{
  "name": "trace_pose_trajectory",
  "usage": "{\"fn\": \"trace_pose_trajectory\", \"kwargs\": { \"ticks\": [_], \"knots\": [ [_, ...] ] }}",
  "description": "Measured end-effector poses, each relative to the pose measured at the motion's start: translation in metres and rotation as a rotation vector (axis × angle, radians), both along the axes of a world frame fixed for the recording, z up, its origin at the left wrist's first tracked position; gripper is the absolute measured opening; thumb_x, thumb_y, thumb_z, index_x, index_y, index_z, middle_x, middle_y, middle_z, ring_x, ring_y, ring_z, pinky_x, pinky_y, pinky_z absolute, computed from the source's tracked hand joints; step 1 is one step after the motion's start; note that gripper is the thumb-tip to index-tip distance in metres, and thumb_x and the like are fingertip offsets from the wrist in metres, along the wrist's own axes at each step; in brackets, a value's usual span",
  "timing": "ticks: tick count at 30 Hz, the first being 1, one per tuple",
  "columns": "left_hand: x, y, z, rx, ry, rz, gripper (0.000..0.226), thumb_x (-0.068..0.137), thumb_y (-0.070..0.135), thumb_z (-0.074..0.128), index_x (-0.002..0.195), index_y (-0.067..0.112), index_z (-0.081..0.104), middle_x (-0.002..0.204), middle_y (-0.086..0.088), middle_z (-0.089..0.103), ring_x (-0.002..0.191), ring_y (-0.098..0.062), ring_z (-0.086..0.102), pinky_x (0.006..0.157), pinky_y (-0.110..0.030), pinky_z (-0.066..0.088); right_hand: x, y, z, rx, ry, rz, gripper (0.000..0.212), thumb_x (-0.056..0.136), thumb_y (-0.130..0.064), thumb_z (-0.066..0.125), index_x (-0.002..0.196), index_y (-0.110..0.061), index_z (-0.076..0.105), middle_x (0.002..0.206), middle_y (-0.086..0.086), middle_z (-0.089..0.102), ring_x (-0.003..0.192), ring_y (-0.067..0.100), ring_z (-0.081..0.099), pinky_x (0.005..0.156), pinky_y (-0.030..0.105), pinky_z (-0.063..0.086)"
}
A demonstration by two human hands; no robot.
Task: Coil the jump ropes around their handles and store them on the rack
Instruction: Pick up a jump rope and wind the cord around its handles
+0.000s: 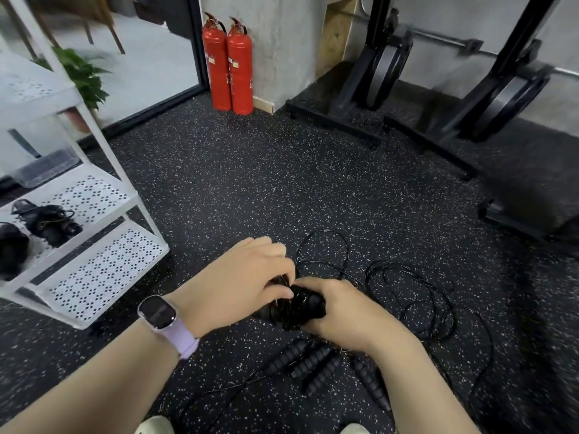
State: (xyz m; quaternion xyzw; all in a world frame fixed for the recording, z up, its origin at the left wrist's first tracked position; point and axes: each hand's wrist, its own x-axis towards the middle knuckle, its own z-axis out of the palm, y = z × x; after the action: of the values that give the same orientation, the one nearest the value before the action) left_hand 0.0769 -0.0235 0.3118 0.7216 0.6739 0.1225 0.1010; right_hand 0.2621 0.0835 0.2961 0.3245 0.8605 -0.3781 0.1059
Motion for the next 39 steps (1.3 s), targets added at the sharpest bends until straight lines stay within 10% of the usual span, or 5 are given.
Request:
{"fn": "trace_pose_trajectory", "kwargs": {
  "ticks": [6,16,21,28,39],
  "knots": [
    [-0.005,0.004,-0.009,-0.233,-0.524,0.135,0.024,0.076,0.057,0.080,0.091,0.045,0.065,0.083,0.027,0.051,0.084,0.002,0.048,0.081,-0.024,0.040,0.011,0.007,0.003,-0.180,0.039,0.073,0.062,0.083,-0.012,0.080,0.130,-0.050,0.062,0.092,-0.023,0.071,0.074,-0.009,0.063,0.067,0.013,0.048],
    [-0.015,0.005,0.001,-0.494,-1.310,0.131,0.012,0.099,0.025,0.063,0.100,0.019,0.073,0.085,0.003,0.070,0.073,-0.009,0.063,0.069,-0.022,0.054,0.014,0.002,0.014,-0.595,0.359,0.071,0.043,0.082,-0.001,0.082,0.111,-0.032,0.075,0.092,-0.004,0.075,0.086,0.014,0.067,0.090,0.038,0.058],
    [-0.010,0.003,-0.004,-0.455,-1.767,0.194,0.016,0.094,0.007,0.058,0.103,0.001,0.070,0.096,-0.008,0.073,0.088,-0.014,0.069,0.084,-0.029,0.056,0.013,0.000,0.016,-0.805,0.555,-0.020,0.027,0.088,0.001,0.071,0.113,-0.003,0.063,0.085,0.014,0.068,0.066,0.022,0.058,0.057,0.027,0.047],
    [0.005,0.015,-0.014,-0.309,-1.376,0.407,0.030,0.109,0.025,0.046,0.095,0.011,0.068,0.062,0.010,0.038,0.052,-0.007,0.026,0.051,-0.026,0.018,0.010,0.008,0.016,-0.885,0.831,-0.381,0.017,0.082,-0.019,0.077,0.094,-0.011,0.069,0.080,0.021,0.064,0.057,0.022,0.054,0.046,0.027,0.041],
    [0.006,0.005,-0.013,-0.068,-0.712,0.438,0.027,0.105,0.041,0.050,0.088,0.039,0.071,0.047,0.010,0.042,0.044,-0.009,0.031,0.043,-0.021,0.028,0.001,0.006,0.011,-0.602,0.774,-0.643,0.025,0.076,-0.031,0.079,0.096,-0.023,0.067,0.078,0.012,0.073,0.061,0.022,0.060,0.049,0.030,0.045]
  ]
}}
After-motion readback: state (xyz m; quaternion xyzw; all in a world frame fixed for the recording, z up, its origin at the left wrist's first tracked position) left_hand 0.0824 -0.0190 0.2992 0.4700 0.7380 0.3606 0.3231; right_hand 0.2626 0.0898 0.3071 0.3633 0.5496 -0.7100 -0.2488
